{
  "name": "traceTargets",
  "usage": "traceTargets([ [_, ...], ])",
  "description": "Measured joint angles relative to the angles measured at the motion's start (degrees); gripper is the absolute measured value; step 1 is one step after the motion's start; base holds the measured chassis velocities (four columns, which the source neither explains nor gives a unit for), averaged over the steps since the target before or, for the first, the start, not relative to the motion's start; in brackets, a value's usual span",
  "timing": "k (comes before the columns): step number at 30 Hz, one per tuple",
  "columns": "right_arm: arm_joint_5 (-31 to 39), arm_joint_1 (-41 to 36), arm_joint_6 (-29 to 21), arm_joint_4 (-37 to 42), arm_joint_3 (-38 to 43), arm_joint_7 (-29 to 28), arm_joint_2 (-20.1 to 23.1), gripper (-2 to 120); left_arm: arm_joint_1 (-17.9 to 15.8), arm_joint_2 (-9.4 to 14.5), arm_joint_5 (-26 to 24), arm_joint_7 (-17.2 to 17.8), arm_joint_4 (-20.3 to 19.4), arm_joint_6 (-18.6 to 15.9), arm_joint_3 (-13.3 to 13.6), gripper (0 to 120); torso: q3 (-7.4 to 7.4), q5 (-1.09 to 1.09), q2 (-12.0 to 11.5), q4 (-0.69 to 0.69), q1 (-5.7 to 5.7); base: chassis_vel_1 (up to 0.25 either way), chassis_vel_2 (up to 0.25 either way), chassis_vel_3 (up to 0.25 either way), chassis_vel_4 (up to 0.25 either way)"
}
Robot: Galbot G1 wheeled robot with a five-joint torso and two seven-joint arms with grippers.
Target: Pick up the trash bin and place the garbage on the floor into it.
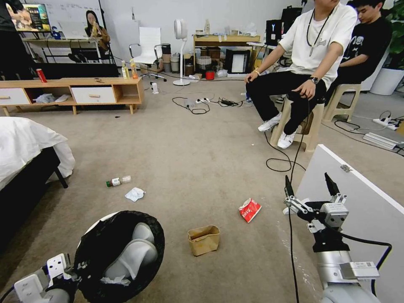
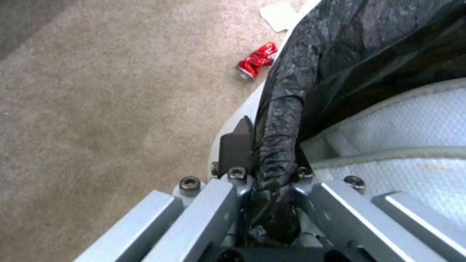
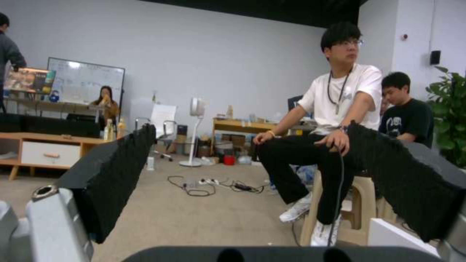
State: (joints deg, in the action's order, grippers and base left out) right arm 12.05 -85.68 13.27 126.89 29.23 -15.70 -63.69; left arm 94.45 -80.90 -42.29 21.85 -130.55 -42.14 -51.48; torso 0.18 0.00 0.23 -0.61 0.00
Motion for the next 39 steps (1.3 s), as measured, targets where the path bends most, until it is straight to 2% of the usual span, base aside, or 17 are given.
traceTargets([
  [26,1.18,1.44,0.4,-1.72,-1.26,0.59,0.96,100,0.24,0.02,-0.08,0.0,0.47,0.0,-0.49,1,0.01,0.0,0.0,0.01,0.01,-0.08,0.087,0.083,-0.089],
  [34,2.41,2.17,-0.15,-2.34,-1.63,1.16,2.41,100,0.47,0.01,-0.09,0.02,0.52,0.0,-0.59,1,0.0,0.0,0.0,-0.01,0.01,0.0,0.0,0.0,0.0],
  [39,5.87,4.37,-2.97,-3.21,-2.32,0.89,5.13,100,1.03,0.49,-0.18,0.02,0.33,0.0,-1.09,1,0.0,0.0,0.0,-0.01,0.01,0.0,0.0,0.0,0.0],
])
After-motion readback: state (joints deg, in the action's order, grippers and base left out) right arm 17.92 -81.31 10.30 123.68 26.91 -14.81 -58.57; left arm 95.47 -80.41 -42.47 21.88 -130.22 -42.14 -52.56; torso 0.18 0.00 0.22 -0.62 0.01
